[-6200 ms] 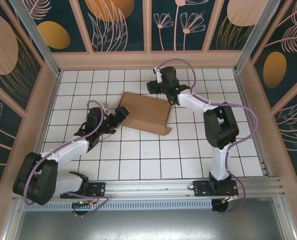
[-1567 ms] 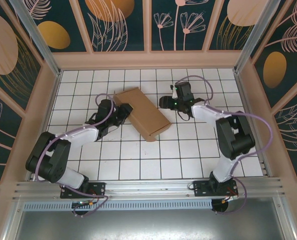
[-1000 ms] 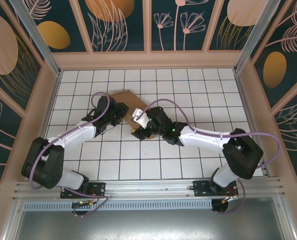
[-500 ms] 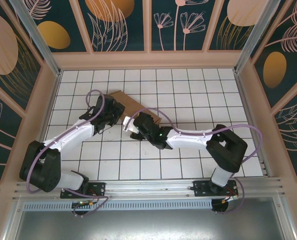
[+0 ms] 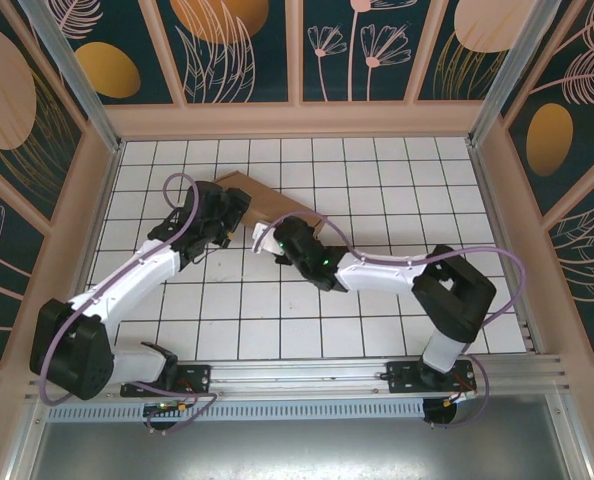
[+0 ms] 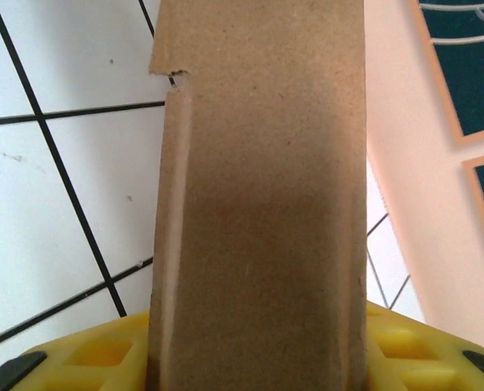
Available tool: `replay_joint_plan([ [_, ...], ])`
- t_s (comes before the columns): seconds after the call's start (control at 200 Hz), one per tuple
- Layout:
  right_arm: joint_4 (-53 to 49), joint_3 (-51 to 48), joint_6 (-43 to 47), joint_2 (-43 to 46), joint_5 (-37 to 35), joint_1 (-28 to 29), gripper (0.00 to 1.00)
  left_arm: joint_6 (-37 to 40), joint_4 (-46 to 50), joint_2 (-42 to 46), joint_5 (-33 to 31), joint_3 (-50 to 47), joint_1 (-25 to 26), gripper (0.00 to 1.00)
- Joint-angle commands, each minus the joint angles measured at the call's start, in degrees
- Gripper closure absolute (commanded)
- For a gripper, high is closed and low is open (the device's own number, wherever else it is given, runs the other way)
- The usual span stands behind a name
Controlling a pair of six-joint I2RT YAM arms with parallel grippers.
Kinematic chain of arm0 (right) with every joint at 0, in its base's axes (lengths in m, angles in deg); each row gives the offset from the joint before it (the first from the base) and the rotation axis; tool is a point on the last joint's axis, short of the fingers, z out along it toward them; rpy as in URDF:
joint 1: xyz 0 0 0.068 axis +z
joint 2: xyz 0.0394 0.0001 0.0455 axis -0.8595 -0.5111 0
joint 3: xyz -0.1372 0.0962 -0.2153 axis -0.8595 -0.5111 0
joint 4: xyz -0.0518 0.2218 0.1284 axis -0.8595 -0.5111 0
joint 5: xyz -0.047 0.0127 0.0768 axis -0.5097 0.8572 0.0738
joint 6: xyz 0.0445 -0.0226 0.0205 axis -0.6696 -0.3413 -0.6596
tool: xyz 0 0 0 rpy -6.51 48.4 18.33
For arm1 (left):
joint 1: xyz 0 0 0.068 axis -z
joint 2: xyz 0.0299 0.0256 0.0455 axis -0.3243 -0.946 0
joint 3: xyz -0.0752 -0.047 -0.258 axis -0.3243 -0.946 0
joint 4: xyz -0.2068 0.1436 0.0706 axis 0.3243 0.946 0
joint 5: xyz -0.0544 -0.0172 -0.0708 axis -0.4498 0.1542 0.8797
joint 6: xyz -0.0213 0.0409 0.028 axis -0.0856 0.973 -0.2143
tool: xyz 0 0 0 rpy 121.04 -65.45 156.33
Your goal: Fold the paper box
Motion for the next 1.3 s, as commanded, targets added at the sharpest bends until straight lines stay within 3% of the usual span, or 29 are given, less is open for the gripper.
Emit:
replay_joint_plan([
  [0.0, -6.11, 4.57, -4.45, 4.91, 13.51, -5.0, 0.61, 5.08, 5.1, 4.27, -1.0, 3.27, 0.29, 0.1],
  [0.31, -18.94, 10.22, -3.63, 5.68, 41.58, -16.33, 0.61, 19.36, 16.19, 16.31, -14.76, 9.3, 0.32, 0.07],
  [0.465, -25.21, 11.87, 3.52, 4.37, 47.22, -18.16, 0.58, 24.56, 15.65, 19.04, -21.03, 11.65, 0.32, 0.08],
  [0.746, -34.63, 15.33, 8.17, 1.38, 57.87, -20.35, 0.57, 28.8, 8.83, 10.28, -6.6, 16.51, 0.3, 0.1],
  [0.981, -38.04, 17.84, 7.18, -1.21, 59.52, -20.46, 0.54, 24.29, 2.31, 2.87, 7.02, 14.06, 0.28, 0.12],
  [1.296, -39.3, 19.8, 6.46, -4.47, 57.04, -20.53, 0.52, 24.56, -4.66, -0.02, 3.22, 3.23, -1.14, 0.12],
])
